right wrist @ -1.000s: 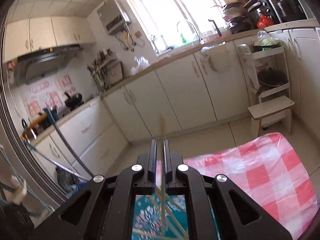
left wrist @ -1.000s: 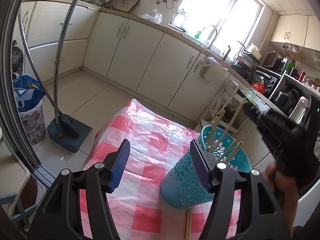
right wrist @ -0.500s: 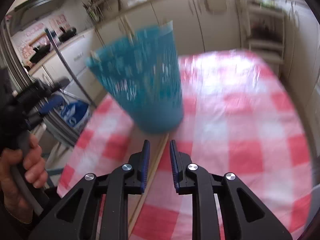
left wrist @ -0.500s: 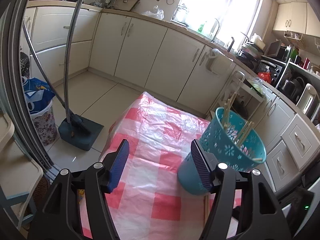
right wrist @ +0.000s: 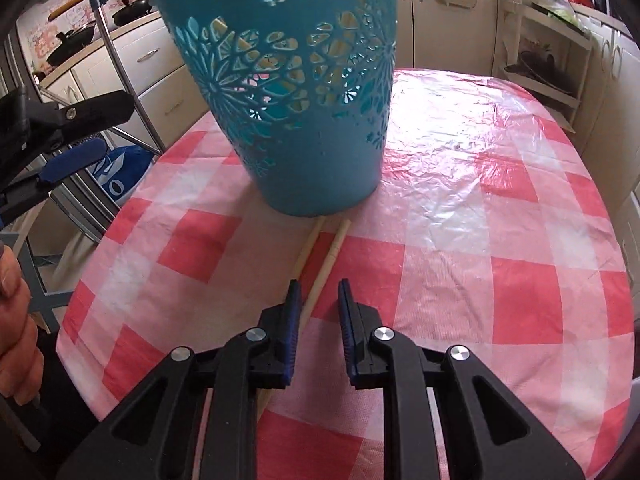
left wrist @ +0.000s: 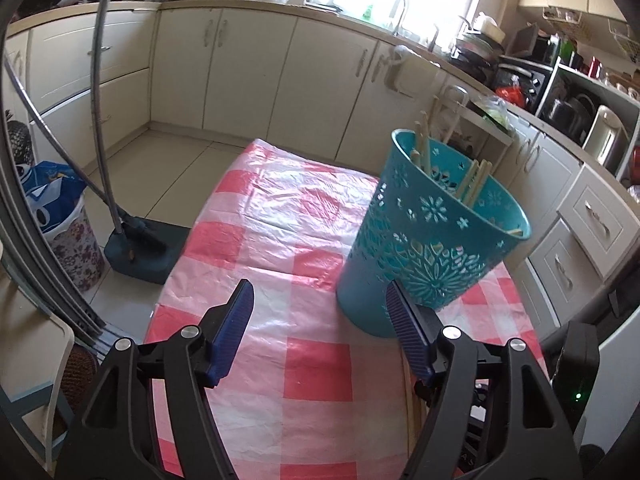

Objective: Organize utensils
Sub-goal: 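Bring both tools back down to the loose sticks, then close the left tool on a wooden stick beside the basket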

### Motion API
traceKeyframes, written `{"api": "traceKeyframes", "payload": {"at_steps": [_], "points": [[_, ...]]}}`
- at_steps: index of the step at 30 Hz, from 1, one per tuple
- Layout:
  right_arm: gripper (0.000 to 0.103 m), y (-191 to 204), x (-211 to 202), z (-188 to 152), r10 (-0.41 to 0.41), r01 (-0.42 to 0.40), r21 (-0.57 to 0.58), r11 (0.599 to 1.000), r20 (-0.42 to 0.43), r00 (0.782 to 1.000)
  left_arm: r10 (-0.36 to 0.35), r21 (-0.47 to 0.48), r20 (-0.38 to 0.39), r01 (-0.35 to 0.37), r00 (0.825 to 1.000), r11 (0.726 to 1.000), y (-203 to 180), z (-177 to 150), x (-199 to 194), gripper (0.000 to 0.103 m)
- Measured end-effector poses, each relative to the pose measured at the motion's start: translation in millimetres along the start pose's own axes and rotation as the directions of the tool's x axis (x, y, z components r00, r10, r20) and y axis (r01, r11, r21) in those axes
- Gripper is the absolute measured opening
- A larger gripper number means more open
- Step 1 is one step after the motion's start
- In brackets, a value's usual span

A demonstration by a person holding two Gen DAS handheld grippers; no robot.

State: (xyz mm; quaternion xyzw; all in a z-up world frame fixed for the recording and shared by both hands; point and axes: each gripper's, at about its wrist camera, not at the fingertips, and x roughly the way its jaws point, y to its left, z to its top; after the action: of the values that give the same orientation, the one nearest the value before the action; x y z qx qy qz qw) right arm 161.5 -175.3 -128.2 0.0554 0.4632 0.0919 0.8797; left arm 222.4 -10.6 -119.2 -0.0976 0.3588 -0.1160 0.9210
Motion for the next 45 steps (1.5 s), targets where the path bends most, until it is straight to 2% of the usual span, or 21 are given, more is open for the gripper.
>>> {"api": "traceKeyframes", "payload": {"at_steps": [2,5,7,10,18,25,28,29,30,33,37,41,45], "points": [[0.013,2.7,-1.2,0.8,-0.027,0.027,-0.034,0.999,-0.010,1.000,0.001,0.028,-0.025,0.000,1.000,1.000,-6.6,-3.9,4.8,0.066],[0.011,-4.2,-6.2,-0.5,-0.022,0.022,-0.028,0.999,-0.027,0.999,-0.009,0.078,-0.087,0.015,0.996,0.997,-20.0,-13.2,16.4,0.066],[0.010,-15.1,-11.6,-3.8,-0.017,0.017,-0.012,1.000,-0.034,0.999,-0.012,0.142,-0.151,0.034,0.988,0.989,-35.4,-24.3,28.8,0.066],[0.010,-31.0,-17.8,-8.4,-0.022,0.023,0.013,1.000,-0.033,0.999,0.008,0.243,-0.209,0.044,0.978,0.969,-61.2,-41.5,42.3,0.066],[0.010,-60.9,-28.9,-13.7,-0.020,0.022,0.058,0.998,-0.033,0.999,0.076,0.333,-0.264,0.017,0.962,0.943,-92.9,-63.0,68.0,0.065],[0.010,-65.3,-30.3,-11.1,-0.005,0.008,0.080,0.997,-0.033,0.999,0.103,0.369,-0.263,0.002,0.959,0.930,-103.0,-72.0,76.2,0.065],[0.010,-68.1,-28.6,-9.7,-0.008,0.011,0.085,0.996,-0.033,0.999,0.088,0.368,-0.260,0.015,0.961,0.930,-106.6,-71.4,76.7,0.056],[0.010,-68.0,-28.3,-9.7,-0.010,0.013,0.083,0.996,-0.032,0.999,0.081,0.372,-0.255,0.020,0.963,0.928,-109.1,-71.7,77.4,0.046],[0.010,-67.2,-28.0,-9.5,-0.013,0.016,0.079,0.997,-0.032,0.999,0.072,0.378,-0.250,0.029,0.966,0.925,-110.3,-72.0,76.7,0.030],[0.010,-63.2,-26.9,-9.4,-0.026,0.027,0.053,0.998,-0.028,0.999,0.040,0.383,-0.248,0.060,0.968,0.922,-113.0,-73.2,75.1,0.006],[0.010,-54.6,-26.2,-9.8,-0.011,0.012,0.028,1.000,-0.029,1.000,-0.006,0.335,-0.258,0.096,0.966,0.937,-107.4,-69.4,73.5,0.004],[0.010,-55.0,-26.3,-8.1,-0.019,0.020,0.040,0.999,-0.023,1.000,-0.001,0.310,-0.239,0.078,0.971,0.947,-95.4,-61.2,67.6,0.004],[0.010,-61.6,-24.4,-6.7,-0.025,0.027,0.074,0.997,-0.023,0.999,0.002,0.289,-0.264,0.077,0.964,0.954,-87.4,-58.8,70.4,0.004]]}}
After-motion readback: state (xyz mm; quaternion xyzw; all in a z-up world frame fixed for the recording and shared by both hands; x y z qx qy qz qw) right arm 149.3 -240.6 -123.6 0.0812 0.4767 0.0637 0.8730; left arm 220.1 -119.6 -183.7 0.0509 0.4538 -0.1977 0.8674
